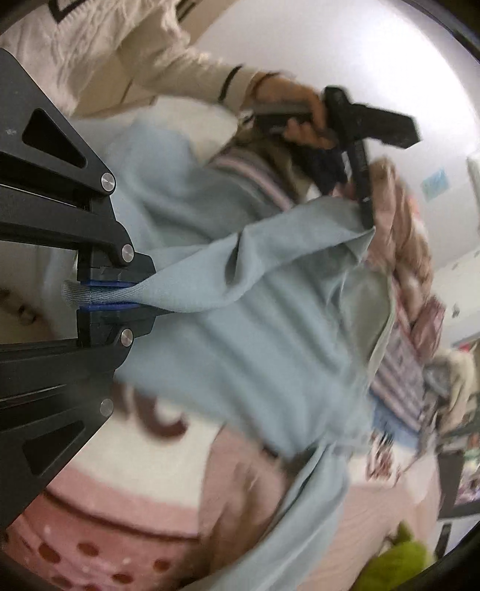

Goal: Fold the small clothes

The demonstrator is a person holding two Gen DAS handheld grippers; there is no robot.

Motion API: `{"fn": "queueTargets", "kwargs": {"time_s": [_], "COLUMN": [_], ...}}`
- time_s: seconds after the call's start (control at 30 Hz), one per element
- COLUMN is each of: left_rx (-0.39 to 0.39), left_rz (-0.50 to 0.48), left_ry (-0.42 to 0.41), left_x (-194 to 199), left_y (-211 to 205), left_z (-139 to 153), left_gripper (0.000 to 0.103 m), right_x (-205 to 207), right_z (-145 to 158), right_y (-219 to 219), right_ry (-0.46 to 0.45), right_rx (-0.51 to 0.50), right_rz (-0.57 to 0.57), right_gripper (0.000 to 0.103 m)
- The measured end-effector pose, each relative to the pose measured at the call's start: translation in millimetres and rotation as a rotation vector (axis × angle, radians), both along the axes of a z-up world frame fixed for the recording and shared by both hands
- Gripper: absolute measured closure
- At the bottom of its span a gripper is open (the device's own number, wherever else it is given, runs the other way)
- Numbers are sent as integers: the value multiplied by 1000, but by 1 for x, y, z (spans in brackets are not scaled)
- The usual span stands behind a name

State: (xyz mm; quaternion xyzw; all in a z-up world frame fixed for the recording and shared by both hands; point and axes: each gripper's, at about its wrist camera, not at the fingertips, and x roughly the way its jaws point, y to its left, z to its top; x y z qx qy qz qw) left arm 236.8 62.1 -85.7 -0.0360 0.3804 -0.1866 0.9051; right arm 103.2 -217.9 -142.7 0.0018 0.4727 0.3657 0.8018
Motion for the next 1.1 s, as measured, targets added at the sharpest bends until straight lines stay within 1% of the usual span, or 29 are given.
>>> {"fn": "queueTargets", "kwargs": {"time_s": [0.03,0.07,0.1,0.17,0.2,0.23,0.27,0.33,0.37,0.4,0.43,0.47,0.53,0.6,0.67,0.7,0.77,0.8,0.83,0.87,0.9,0.93,0.97,1.0,1.03,1.07,1.1], "left_rx": [-11,-19,-17,-18,-24,-30,-32,-6,19,36,48,39,1,-26,-46,-62,-110,-124,-133,-138,-148,-155,-169,-180,-188,-191,-181], "left_rz": [-26,-45,-47,-45,-41,-32,-20,12,36,58,93,118,141,137,133,130,116,117,116,114,113,112,109,104,100,102,101], "left_ry": [31,71,82,67,47,16,-23,-52,-57,-57,-45,-27,7,28,60,71,100,110,119,127,130,130,129,126,121,104,86], "left_x": [12,23,26,23,18,11,2,-9,-13,-14,-15,-14,-11,-8,-4,-3,0,1,2,4,5,5,6,7,6,6,6], "left_y": [-7,-16,-18,-19,-16,-10,-1,14,24,32,45,57,74,84,88,89,92,93,93,93,93,93,93,94,95,94,92], "left_z": [-9,-21,-25,-28,-26,-21,-14,-5,-2,-2,-4,-8,-18,-30,-42,-46,-57,-61,-65,-68,-70,-71,-72,-71,-70,-67,-63], "left_gripper": [84,74,69,58,44,35,33,29,28,28,28,28,28,28,29,32,34,38,48,53,62,74,81,98,101,102,103], "right_x": [3,6,8,11,10,11,12,12,14,17,21,27,36,47,57,63,67,68,71,74,75,77,77,79,84,91,96], "right_z": [-5,-12,-17,-26,-30,-32,-30,-19,-10,1,8,18,26,26,19,12,1,-6,-12,-20,-24,-29,-31,-31,-31,-31,-30], "right_y": [-7,-16,-21,-29,-30,-29,-27,-22,-19,-15,-10,1,20,48,80,99,120,132,143,153,159,165,166,165,162,159,153], "right_ry": [11,32,46,82,82,79,70,21,-15,-53,-85,-123,-165,-196,-193,-186,-176,-168,-159,-149,-147,-153,-163,-177,-175,-156,-139], "right_rx": [-19,-37,-46,-59,-86,-111,-134,-137,-131,-119,-110,-107,-115,-126,-126,-128,-139,-147,-157,-176,-192,-210,-220,-226,-222,-201,-180], "right_rz": [-19,-45,-62,-68,-69,-69,-68,-63,-62,-59,-54,-38,0,65,136,175,220,241,260,280,287,294,292,273,242,207,178], "right_gripper": [102,102,102,102,102,98,97,95,86,79,66,59,59,59,57,56,55,55,55,55,55,55,59,65,83,96,96]}}
